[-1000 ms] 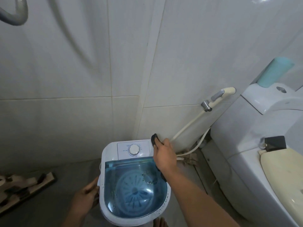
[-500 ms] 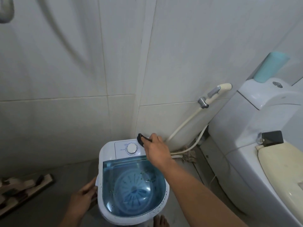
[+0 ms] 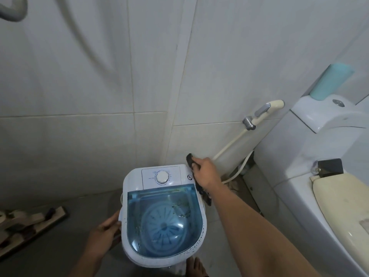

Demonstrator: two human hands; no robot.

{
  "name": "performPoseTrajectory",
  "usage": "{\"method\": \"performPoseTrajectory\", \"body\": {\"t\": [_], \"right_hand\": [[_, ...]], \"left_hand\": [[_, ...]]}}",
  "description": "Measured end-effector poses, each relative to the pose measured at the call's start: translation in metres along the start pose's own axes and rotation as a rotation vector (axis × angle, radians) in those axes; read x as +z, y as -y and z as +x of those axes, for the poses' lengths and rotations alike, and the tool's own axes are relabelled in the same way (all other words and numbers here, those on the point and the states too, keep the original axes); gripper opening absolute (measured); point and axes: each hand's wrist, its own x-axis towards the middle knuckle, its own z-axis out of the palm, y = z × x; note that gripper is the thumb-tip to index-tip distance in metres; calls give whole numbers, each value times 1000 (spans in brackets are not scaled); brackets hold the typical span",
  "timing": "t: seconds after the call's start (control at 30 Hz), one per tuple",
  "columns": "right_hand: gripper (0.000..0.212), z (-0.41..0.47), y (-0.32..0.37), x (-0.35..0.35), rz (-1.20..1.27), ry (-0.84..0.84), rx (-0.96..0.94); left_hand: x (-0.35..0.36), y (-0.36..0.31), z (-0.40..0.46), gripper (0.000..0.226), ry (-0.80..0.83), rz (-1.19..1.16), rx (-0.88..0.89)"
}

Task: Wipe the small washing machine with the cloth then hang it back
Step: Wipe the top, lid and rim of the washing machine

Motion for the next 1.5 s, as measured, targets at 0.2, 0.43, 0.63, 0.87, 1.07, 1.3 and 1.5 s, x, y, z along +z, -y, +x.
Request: {"method": "performPoseTrajectory", "body": {"t": [0.2, 0.43, 0.63, 0.87, 1.07, 1.3, 1.5], "right_hand": [[37, -30, -15, 19, 144, -4, 55], [34, -76, -38, 19, 182, -56, 147], [37, -165, -53, 28, 163, -117, 20], [32, -94, -29, -25, 211, -178, 131], [38, -50, -12, 1, -2, 4, 50], [41, -112, -25, 18, -169, -98, -34], [38, -171, -44, 0, -26, -3, -58]], "left_hand": [[-2, 1, 2, 41, 28, 6, -10], [0, 2, 3, 41, 32, 8, -16], [-3, 7, 12, 42, 17, 10, -19], [-4, 10, 16, 42, 23, 23, -25], [-5, 11, 17, 40, 46, 69, -17], [-3, 6, 14, 40, 46, 78, -23], [2, 1, 4, 43, 41, 45, -26]]}}
